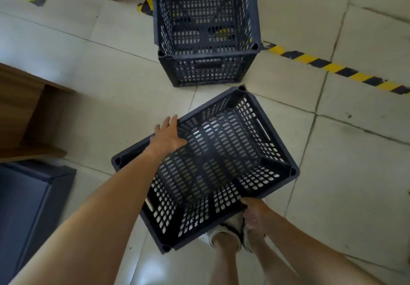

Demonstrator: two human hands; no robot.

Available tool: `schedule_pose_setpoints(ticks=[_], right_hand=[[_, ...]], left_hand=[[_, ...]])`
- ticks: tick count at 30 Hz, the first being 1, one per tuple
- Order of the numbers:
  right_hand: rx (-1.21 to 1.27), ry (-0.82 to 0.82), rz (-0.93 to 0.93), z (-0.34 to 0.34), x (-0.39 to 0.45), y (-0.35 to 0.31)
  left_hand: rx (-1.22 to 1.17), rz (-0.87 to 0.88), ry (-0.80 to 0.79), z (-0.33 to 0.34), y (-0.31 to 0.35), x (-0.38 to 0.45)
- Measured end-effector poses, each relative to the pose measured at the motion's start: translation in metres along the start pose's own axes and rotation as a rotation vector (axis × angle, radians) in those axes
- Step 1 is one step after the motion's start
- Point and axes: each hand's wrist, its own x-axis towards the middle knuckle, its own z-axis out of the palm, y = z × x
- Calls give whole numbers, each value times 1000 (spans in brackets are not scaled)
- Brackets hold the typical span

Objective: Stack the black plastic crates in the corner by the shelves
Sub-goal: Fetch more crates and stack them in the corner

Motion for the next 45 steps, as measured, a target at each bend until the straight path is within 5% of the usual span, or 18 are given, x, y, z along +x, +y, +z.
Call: schedule_pose_setpoints(ticks=[11,23,27,36,45], right_hand=[[375,-2,39,-5,-18,-11],[297,-29,-129,-36,-106,-21],[240,-34,-170,-62,-167,-30],[-16,-52,-202,-169,-316,-39],[-31,11,-472,-281,-440,-79]], left_hand=[[-258,-107,-54,-7,19,14],[-189,-102,127,-71,38,-88],[-164,-114,178,-114,71,-145],[333,-11,302,-208,183,-284],[335,93,428,-288,283,-383]])
